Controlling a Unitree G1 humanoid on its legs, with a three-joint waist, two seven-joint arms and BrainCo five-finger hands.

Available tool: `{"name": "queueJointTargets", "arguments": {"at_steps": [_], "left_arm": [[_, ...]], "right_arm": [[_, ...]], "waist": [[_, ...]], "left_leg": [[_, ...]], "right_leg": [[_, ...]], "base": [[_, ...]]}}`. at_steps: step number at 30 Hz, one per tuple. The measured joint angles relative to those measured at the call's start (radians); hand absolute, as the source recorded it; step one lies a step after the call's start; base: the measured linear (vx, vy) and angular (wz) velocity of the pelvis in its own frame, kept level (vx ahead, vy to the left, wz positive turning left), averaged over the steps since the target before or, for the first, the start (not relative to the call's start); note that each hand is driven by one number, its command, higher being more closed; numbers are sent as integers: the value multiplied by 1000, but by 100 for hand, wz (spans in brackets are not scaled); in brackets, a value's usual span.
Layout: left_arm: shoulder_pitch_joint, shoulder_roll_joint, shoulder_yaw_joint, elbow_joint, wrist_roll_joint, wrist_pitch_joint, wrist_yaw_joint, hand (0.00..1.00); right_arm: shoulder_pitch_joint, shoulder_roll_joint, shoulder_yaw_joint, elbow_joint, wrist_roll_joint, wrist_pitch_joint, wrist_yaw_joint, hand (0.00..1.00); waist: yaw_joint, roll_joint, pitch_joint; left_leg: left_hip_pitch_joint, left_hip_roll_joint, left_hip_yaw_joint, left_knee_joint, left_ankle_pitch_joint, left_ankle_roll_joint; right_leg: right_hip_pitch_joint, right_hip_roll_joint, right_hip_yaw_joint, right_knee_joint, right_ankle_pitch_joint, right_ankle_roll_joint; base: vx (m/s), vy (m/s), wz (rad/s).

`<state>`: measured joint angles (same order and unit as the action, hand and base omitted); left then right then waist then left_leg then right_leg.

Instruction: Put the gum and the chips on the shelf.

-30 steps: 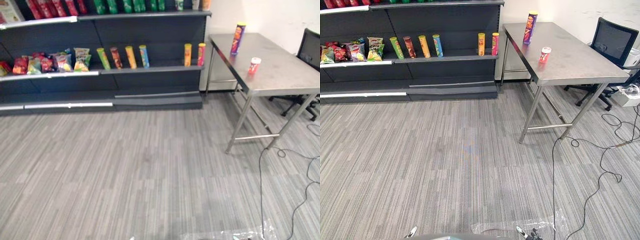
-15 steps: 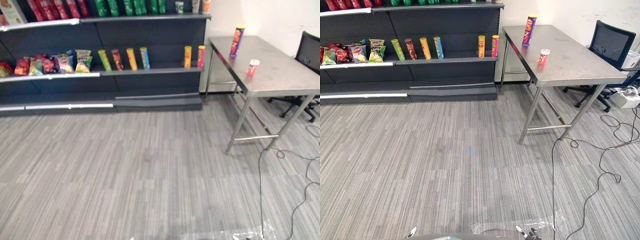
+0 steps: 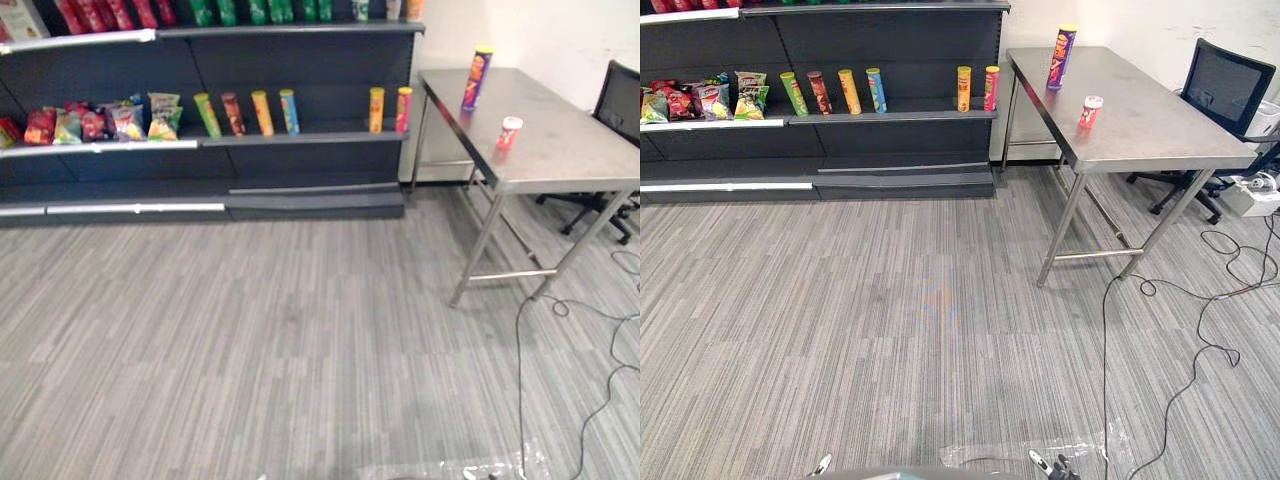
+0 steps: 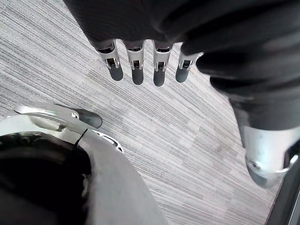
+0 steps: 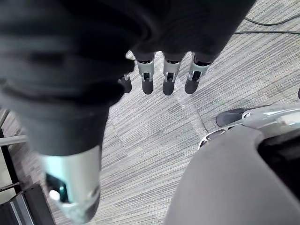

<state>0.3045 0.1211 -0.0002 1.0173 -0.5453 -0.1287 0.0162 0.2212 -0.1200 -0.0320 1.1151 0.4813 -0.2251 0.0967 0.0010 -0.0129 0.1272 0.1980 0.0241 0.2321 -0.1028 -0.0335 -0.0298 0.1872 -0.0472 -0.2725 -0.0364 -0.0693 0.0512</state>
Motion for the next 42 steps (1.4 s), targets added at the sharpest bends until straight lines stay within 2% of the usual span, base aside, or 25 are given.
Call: {"name": "queueJointTargets", "arguments": {"at_steps": [10,13,16,19,20,21,23,24,26,28,30,32,33,34,35,38,40,42], "left_arm": [[-1,1,0,-1,1,0,12,0],[-8,3,0,-3,0,0,21,0],[-10,4,8,-10,-3,-2,37,0],[-8,5,29,-45,-8,-4,44,0],[-4,7,38,-59,-39,-2,40,0],[-2,6,45,-74,-69,2,34,0],[3,-6,47,-89,-115,1,31,0],[9,-9,51,-89,-121,-1,23,0],[10,-15,50,-89,-116,-7,4,0],[11,-17,52,-89,-116,-29,-14,0],[14,-21,52,-90,-117,-38,-22,0],[24,-46,57,-90,-119,-45,-23,0],[25,-55,58,-89,-119,-47,-22,0],[28,-40,60,-95,-116,-63,-20,0],[27,-34,60,-102,-115,-68,-19,0],[10,-18,64,-104,-88,-60,-8,0],[10,-13,66,-104,-58,-47,-10,0],[12,-5,70,-100,-26,-31,-9,0]], "right_arm": [[-3,6,-1,-1,31,-7,-2,0],[-14,7,-1,-6,33,-12,-2,0],[-19,13,-1,-6,48,-23,-5,0],[-20,20,-2,-22,47,-25,-25,0],[-20,26,-1,-36,46,-22,-28,0],[-17,29,-1,-51,46,-19,-29,0],[-16,22,-1,-74,43,-9,-33,0],[-12,19,-1,-79,37,0,-37,0],[-9,13,-6,-79,37,3,-44,0],[-8,15,-10,-78,31,3,-43,0],[3,16,-12,-78,30,2,-41,0],[19,0,-17,-77,29,-4,-22,0],[23,-4,-18,-73,29,-3,-21,0],[17,9,-19,-67,28,-4,-18,0],[12,13,-19,-69,26,-4,-12,0],[4,30,-23,-67,19,-5,-14,0],[6,38,-27,-68,20,-5,-25,0],[14,43,-31,-79,20,-5,-43,0]], "waist": [[-1,-3,11],[-3,-2,31],[-2,-14,45],[0,-27,73],[1,-35,84],[5,-43,90],[10,-32,108],[16,-31,117],[23,-18,120],[29,-22,124],[28,-17,128],[26,15,133],[28,17,135],[30,5,135],[29,-16,131],[31,-36,135],[30,-41,127],[31,-49,106]], "left_leg": [[-3,0,-10,0,0,0],[-21,1,-22,1,1,0],[-45,-2,-25,8,1,-4],[-128,17,-22,197,-80,-32],[-181,30,-1,321,-105,-50],[-249,52,17,471,-109,-56],[-337,96,32,673,-109,-65],[-343,112,31,696,-148,-75],[-347,133,29,650,-162,-70],[-355,140,21,547,-149,-74],[-355,142,-13,421,-101,-86],[-347,170,-28,300,-7,-101],[-337,170,-21,317,32,-89],[-339,140,4,380,-11,-58],[-353,135,5,419,-41,-51],[-385,118,22,573,-169,-31],[-374,101,33,596,-207,-18],[-345,68,58,578,-228,8]], "right_leg": [[-3,-2,-11,15,-7,-3],[-61,-18,-18,114,-57,-7],[-117,-34,-26,194,-102,-11],[-135,-49,-29,239,-138,-17],[-131,-53,-30,247,-148,-22],[-126,-56,-24,247,-150,-25],[-100,-51,-9,248,-156,-35],[-82,-50,4,252,-159,-34],[-59,-59,31,251,-168,-28],[-45,-85,58,250,-181,-17],[-18,-111,77,248,-202,13],[25,-125,102,251,-234,68],[40,-133,111,251,-242,81],[65,-169,122,242,-247,79],[66,-177,127,243,-242,77],[63,-217,150,289,-220,103],[56,-241,153,334,-209,122],[-13,-285,169,482,-176,135]], "base": [[0,0,2],[-13,-4,8],[20,-13,13],[60,-60,8],[23,-82,2],[41,-82,-4],[88,-27,-22],[110,32,-30],[150,109,-39],[212,198,-40],[211,238,-24],[267,377,-27],[321,375,-35],[279,256,-24],[309,273,-21],[291,307,-9],[257,241,-10],[230,172,-7]]}}
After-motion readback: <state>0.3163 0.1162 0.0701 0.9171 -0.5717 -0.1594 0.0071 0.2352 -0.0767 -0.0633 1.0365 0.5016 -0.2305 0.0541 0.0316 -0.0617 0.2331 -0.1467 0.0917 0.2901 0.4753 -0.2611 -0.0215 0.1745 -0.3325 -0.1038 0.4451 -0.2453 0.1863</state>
